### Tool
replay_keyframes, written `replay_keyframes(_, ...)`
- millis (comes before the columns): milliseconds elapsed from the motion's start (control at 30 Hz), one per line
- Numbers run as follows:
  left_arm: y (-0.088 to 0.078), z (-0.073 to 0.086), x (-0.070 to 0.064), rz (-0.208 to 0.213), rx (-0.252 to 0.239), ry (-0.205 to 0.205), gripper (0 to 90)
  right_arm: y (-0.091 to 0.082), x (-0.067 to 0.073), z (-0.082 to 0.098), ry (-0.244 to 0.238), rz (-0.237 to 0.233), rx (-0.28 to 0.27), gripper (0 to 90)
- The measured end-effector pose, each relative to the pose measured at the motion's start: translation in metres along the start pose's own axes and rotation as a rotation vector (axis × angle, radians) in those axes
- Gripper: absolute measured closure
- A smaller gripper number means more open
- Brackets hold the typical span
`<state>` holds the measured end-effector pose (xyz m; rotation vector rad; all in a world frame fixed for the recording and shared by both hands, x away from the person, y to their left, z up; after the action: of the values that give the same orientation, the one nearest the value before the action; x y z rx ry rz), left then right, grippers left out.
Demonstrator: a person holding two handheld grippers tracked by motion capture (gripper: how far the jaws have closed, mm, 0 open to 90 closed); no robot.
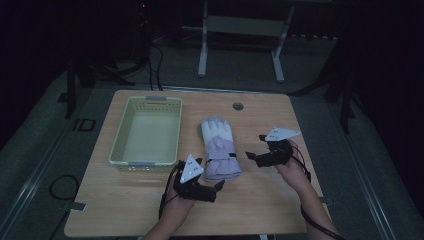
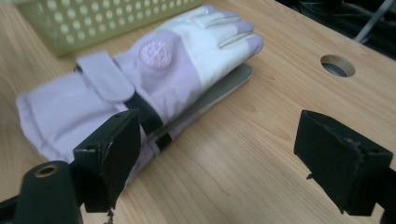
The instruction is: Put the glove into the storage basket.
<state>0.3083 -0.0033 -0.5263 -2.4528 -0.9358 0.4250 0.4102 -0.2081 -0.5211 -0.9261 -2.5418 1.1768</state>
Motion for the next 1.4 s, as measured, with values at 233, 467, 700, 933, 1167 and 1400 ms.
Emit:
replay_keyframes(233,0.020,-0.049,0.024,-0.053,0.017,0.005,0.1,0.000,-0.005,-0.016,0.053,-0.014,-0.059,14.8)
replay_keyframes(467,0.045,-0.068,0.048,-0.168,0.041,-0.009,8.0,0.011,-0.009,-0.030,0.017,0.007,-0.072,32.5)
replay_keyframes(700,0.072,-0.036,0.070,-0.293,0.162,-0.130,25.1,0.045,-0.003,-0.037,0.003,-0.029,-0.044,37.1)
replay_keyframes(933,0.088,-0.010,0.076,-0.318,0.248,-0.191,25.9,0.076,0.001,-0.027,0.029,-0.058,-0.002,35.0)
replay_keyframes(1167,0.094,0.007,0.081,-0.291,0.271,-0.278,25.5,0.100,0.004,-0.011,0.069,-0.089,0.071,33.4)
replay_keyframes(1400,0.102,0.018,0.086,-0.182,0.276,-0.357,24.4,0.109,0.004,-0.004,0.141,-0.134,0.128,33.8)
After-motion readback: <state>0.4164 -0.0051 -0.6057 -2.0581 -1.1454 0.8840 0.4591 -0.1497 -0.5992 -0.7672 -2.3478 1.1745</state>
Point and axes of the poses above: each handheld gripper's, and its own axes: y roughly forward along the jaws, z roughly out of its underside, x roughly to its left, the point moved 7 cm from there along y, roughly forward along the jaws, and after that the axes turned 10 degrees about x, right-handed, at the moved point
